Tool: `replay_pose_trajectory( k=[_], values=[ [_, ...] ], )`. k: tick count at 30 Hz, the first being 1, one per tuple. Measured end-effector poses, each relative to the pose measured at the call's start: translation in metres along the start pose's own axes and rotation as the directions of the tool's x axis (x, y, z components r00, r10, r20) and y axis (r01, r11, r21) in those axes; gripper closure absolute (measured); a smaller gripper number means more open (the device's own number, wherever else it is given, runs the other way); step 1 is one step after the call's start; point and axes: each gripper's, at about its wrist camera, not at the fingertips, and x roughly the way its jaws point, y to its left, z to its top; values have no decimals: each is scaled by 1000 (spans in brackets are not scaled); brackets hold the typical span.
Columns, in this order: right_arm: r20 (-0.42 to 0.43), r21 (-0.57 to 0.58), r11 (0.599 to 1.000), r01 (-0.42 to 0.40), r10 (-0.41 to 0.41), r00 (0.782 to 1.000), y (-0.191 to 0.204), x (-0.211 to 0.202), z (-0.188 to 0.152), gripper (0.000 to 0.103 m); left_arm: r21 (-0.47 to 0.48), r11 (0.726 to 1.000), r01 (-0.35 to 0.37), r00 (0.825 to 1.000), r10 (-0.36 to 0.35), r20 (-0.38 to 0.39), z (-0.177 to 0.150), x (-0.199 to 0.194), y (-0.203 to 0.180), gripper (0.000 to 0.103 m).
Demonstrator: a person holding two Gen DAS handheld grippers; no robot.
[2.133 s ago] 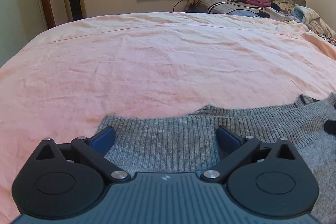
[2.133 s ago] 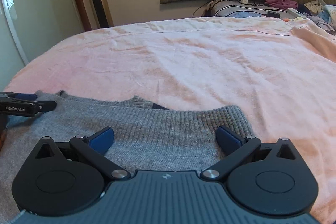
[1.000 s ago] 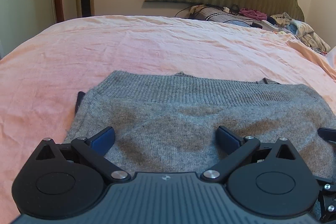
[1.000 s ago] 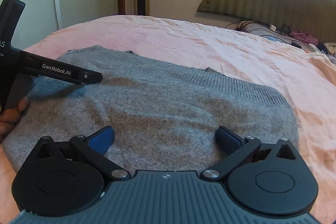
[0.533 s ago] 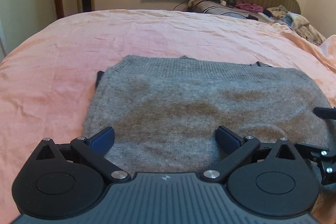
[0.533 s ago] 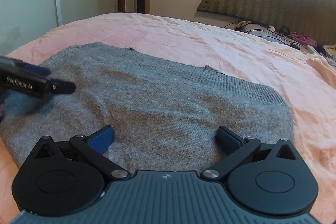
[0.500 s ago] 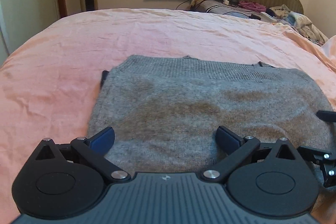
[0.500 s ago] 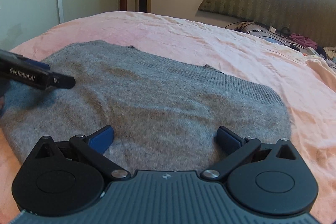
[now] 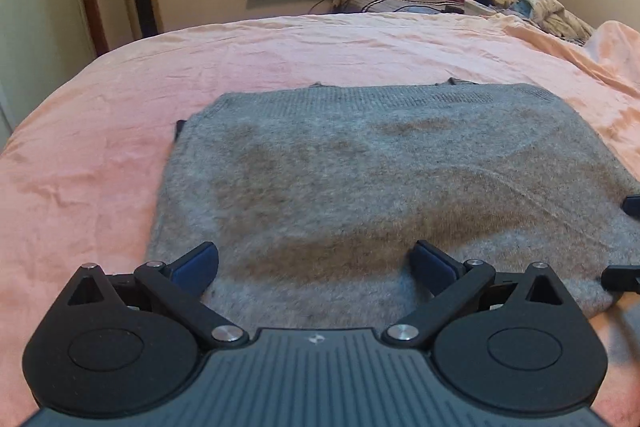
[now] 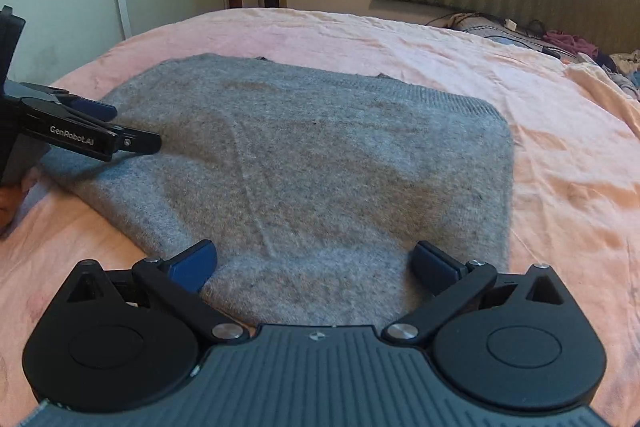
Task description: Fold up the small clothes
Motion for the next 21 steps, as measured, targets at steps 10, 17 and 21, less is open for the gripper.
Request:
replay_pose_trajectory(
  k=[10, 17, 21],
  values=[
    [47, 1, 995, -103, 103, 994, 39, 17, 33, 0, -560, 828, 31, 998, 8, 67, -68, -72, 57, 0],
    [80, -58, 995, -79, 84, 993, 44, 33, 15, 0, -748, 649, 141, 990, -73, 124, -74, -67, 84, 0],
    [77, -72, 995, -67, 73, 994, 47, 34, 15, 0, -810, 554, 193, 981, -106, 161, -66, -53, 91, 0]
  ],
)
